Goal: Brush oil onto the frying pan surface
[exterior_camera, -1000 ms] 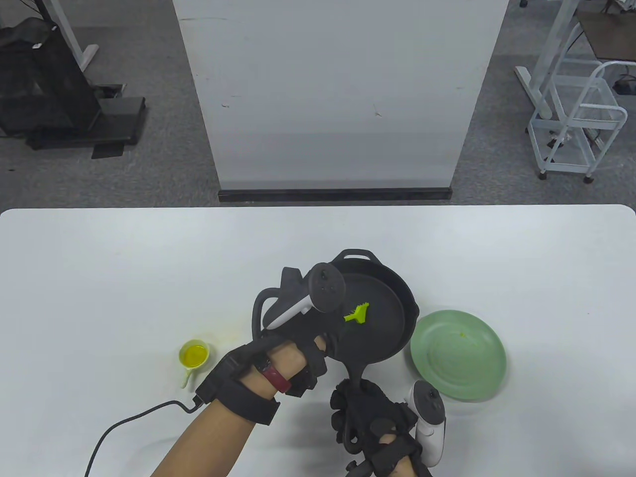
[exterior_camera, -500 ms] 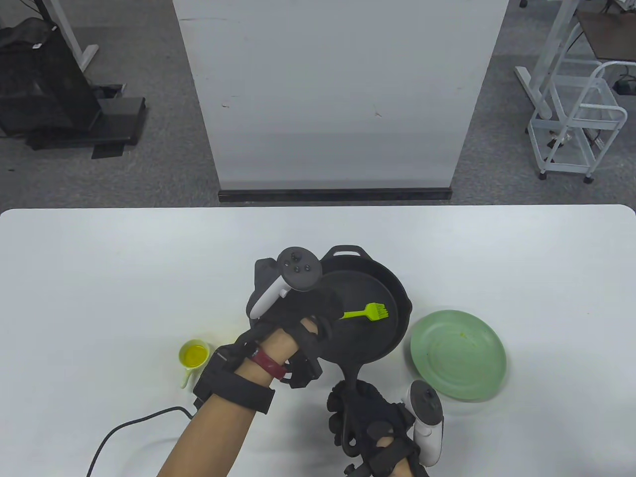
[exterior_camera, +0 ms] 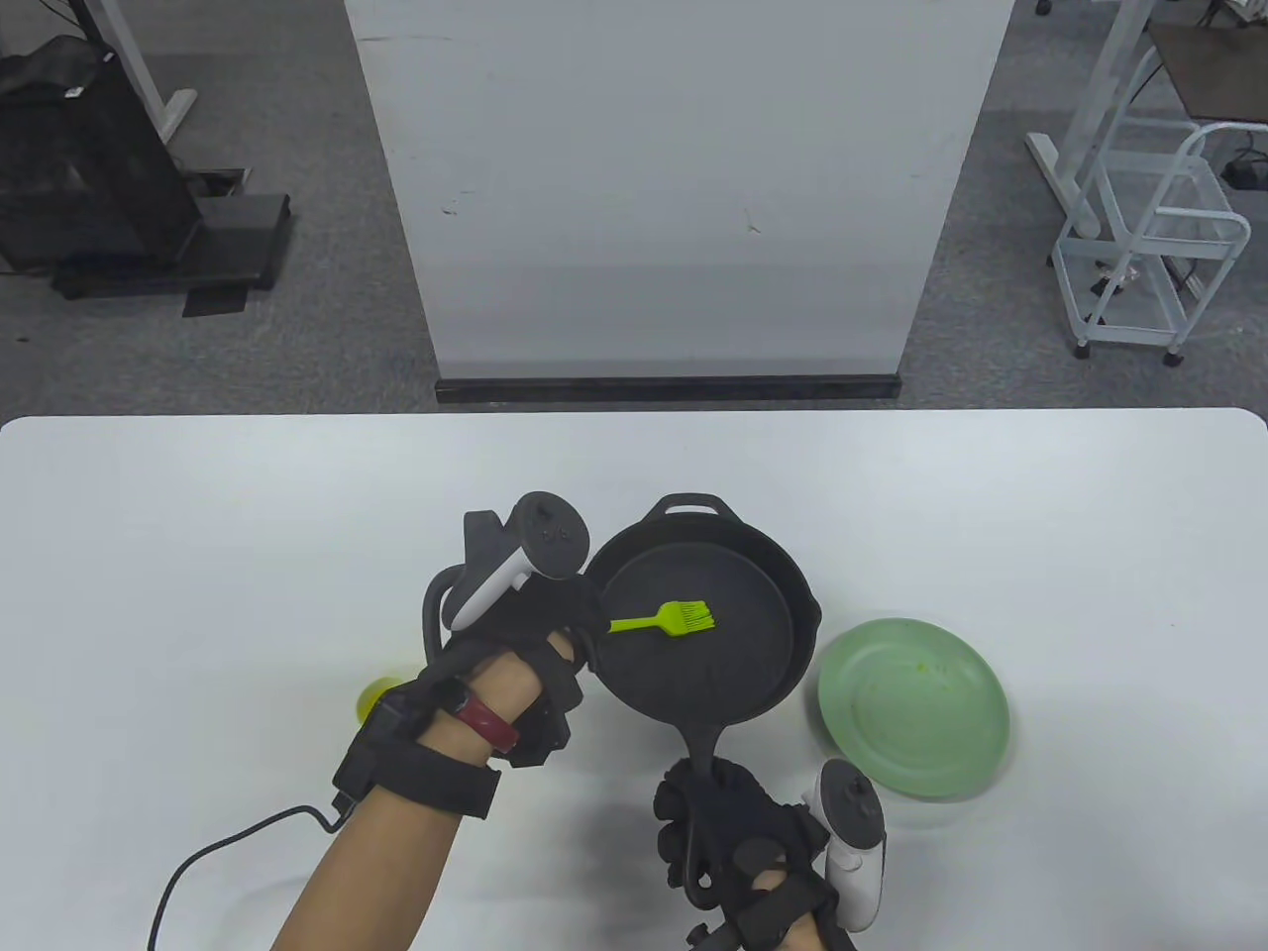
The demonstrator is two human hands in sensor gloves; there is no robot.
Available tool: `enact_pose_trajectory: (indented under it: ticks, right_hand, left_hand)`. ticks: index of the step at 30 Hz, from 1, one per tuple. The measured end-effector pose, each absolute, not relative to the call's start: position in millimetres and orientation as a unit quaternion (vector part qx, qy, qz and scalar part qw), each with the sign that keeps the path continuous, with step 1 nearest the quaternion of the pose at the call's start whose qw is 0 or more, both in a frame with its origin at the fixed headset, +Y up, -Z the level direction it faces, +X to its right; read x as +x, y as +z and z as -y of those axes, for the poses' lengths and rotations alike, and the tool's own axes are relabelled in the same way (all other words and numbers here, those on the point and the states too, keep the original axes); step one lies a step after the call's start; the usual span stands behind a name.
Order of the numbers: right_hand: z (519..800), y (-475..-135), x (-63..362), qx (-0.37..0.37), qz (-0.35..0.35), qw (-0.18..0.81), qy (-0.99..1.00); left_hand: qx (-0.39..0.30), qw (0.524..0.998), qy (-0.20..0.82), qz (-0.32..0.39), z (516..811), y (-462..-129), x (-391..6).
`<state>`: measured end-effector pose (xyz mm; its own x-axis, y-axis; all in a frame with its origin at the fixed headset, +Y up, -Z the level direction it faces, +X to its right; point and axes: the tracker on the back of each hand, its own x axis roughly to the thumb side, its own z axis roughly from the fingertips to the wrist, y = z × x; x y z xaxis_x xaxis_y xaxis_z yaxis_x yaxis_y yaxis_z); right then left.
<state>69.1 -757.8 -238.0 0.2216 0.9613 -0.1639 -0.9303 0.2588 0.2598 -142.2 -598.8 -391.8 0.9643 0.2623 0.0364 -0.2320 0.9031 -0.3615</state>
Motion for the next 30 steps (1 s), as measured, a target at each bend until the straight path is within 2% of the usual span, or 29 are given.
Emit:
enact_pose_trajectory:
  ticks: [9, 14, 18, 24, 30]
  right_hand:
    - [757.3, -238.2, 70.4, 0.049, -0.144, 0.783, 0.603]
    - [757.9, -238.5, 70.1, 0.047, -0.149, 0.785, 0.6]
    - [757.7, -238.7, 70.5, 0.048, -0.149, 0.784, 0.6]
    - [757.3, -239.0, 71.2, 0.047, -0.144, 0.789, 0.595]
    - [759.2, -240.0, 74.4, 0.037, -0.142, 0.793, 0.591]
  left_hand:
    - [-0.161, 0.983, 0.089, 0.027, 586.2, -381.7, -166.3]
    - [-0.172, 0.981, 0.082, 0.028, 591.6, -375.5, -176.5]
    - [-0.176, 0.974, 0.136, 0.036, 599.0, -369.8, -191.9]
    - [-0.193, 0.929, 0.314, 0.023, 605.1, -354.4, -250.4]
    - [-0.227, 0.912, 0.34, -0.027, 621.2, -333.7, -323.9]
